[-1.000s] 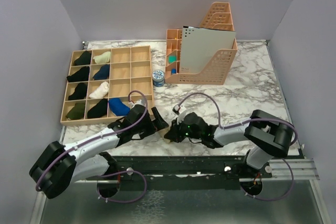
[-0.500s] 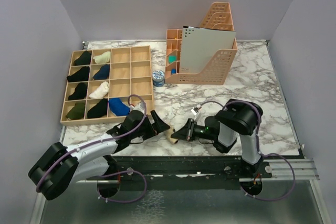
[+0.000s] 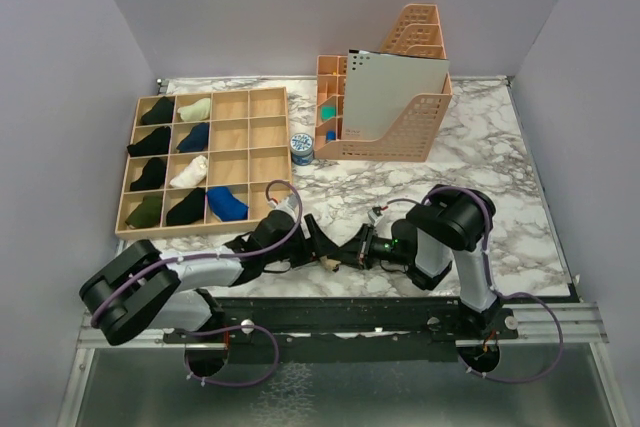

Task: Roll the underwear
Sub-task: Roll the underwear to the center of the board.

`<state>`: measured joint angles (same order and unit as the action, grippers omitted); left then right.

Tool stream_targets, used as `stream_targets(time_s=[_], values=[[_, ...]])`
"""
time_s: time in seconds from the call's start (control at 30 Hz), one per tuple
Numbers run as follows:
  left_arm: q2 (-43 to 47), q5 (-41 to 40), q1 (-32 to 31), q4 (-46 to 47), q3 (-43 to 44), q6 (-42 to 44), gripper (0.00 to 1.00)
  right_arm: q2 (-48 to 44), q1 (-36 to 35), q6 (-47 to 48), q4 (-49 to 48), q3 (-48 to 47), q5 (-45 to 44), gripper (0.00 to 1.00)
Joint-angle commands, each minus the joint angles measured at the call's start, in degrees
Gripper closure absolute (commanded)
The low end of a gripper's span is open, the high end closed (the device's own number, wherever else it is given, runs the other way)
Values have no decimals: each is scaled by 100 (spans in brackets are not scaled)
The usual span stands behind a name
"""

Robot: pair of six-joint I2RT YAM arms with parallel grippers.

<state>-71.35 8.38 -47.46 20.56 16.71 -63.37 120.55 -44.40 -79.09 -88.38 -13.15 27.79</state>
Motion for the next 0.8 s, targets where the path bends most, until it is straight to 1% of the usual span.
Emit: stream_targets(time_s=[0.0, 0.07, 0.17, 0.2, 0.33, 0.43, 0.47, 0.53, 0.6, 0.67, 0.73, 0.77], values=[[-557, -368, -160, 173, -89, -410, 30, 899, -5, 475, -1029, 500, -53, 96], [-579, -705, -245, 388, -142, -571, 31, 932, 29, 450, -1164, 571, -69, 95], [-677, -928, -255, 405, -137, -700, 30, 958, 109, 443, -1177, 570, 44, 94], [-767, -957, -262, 412, -127, -710, 28, 976, 123, 437, -1176, 556, 112, 94], [-1097, -914, -276, 462, -109, -683, 28, 1021, 166, 327, -1182, 577, 130, 93], [-1230, -970, -314, 502, -157, -641, 31, 1001, 212, 257, -1181, 628, 104, 93], [-1258, -978, -324, 502, -159, -576, 34, 991, 218, 246, -1177, 637, 100, 92], [-1317, -979, -352, 502, -111, -377, 43, 1000, 220, 230, -1175, 630, 112, 91], [-1388, -927, -392, 494, -25, -166, 50, 1028, 228, 211, -1180, 625, 105, 89], [-1471, -853, -406, 486, 59, -20, 59, 1005, 238, 238, -1182, 648, 103, 87], [-1512, -841, -407, 477, 90, 7, 67, 869, 240, 330, -1174, 703, 83, 83], [-1502, -845, -405, 465, 99, 16, 70, 736, 247, 401, -1136, 747, 69, 81]])
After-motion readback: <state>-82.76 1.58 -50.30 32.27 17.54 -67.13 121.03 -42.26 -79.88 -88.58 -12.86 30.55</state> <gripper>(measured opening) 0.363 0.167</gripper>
